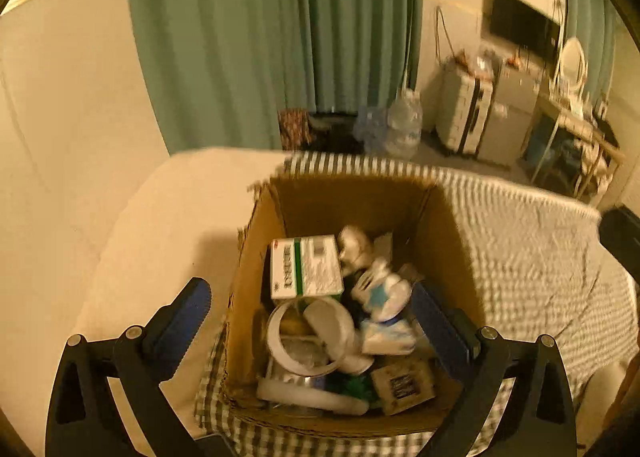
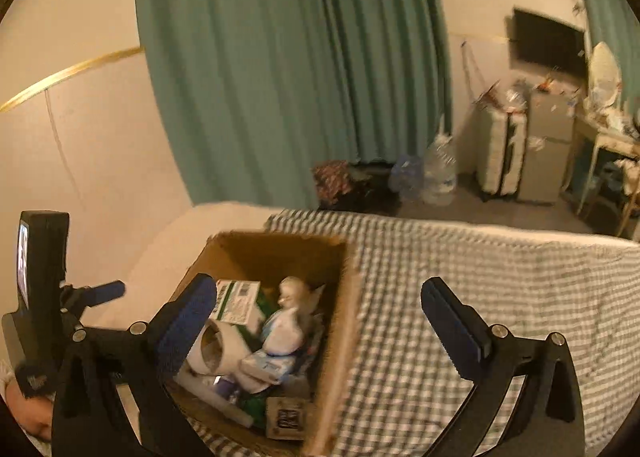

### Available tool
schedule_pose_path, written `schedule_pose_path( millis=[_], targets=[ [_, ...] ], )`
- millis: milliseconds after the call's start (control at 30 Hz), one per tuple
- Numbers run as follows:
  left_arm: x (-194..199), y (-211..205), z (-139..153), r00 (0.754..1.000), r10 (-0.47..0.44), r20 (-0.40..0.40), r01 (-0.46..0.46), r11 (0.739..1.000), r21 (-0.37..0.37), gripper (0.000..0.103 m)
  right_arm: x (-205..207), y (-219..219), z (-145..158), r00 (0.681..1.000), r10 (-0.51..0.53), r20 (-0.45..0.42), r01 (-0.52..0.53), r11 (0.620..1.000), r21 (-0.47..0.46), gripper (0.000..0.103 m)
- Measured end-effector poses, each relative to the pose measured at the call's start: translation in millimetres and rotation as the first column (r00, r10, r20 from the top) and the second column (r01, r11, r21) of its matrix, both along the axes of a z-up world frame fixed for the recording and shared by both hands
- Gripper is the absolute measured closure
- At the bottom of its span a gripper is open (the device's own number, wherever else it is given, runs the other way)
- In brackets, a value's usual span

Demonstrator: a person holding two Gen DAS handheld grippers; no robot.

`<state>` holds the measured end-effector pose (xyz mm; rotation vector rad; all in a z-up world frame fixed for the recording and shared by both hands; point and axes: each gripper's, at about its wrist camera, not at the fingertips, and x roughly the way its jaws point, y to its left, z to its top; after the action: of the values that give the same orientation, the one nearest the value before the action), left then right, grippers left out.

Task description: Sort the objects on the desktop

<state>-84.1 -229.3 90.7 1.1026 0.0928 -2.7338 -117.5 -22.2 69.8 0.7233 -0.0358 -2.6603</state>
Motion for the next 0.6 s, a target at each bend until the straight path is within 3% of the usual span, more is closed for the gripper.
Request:
schedule_pose_path(
  millis=[133, 200, 333, 467, 600],
  targets=[
    [24.4, 7.9, 30.0, 0.996, 0.025, -0.084, -0.016, 0.994, 0.112, 0.0, 36.9, 33.6, 26.7, 0.993, -0.033, -0.114, 0.039, 0.998, 0.049, 0.0],
    [50.2, 18.8, 29.4, 0.989, 0.032, -0.146, -0.013, 0.991, 0.132, 0.0, 53.9, 47.5, 27.8, 0.989, -0.06, -0.138, 0.07, 0.995, 0.071, 0.0],
    [78.7, 41.7, 2.8, 0.975, 0.093, -0.203, -0.09, 0.996, 0.028, 0.0, 82.4, 82.7, 2.3, 0.977, -0.187, -0.1, 0.189, 0.982, 0.012, 0.0],
    [75.0, 61.5, -19.4, 0.988, 0.021, -0.15, -0.013, 0.999, 0.053, 0.0, 91.1, 101.9, -43.9, 0.969, -0.244, -0.022, 0.244, 0.97, 0.013, 0.0],
    [72.7, 86.4, -26.7, 0.994, -0.041, -0.1, 0.042, 0.999, 0.008, 0.0, 77.4, 109.0, -64.8, 0.969, -0.239, 0.058, 0.237, 0.971, 0.037, 0.0]
  ],
)
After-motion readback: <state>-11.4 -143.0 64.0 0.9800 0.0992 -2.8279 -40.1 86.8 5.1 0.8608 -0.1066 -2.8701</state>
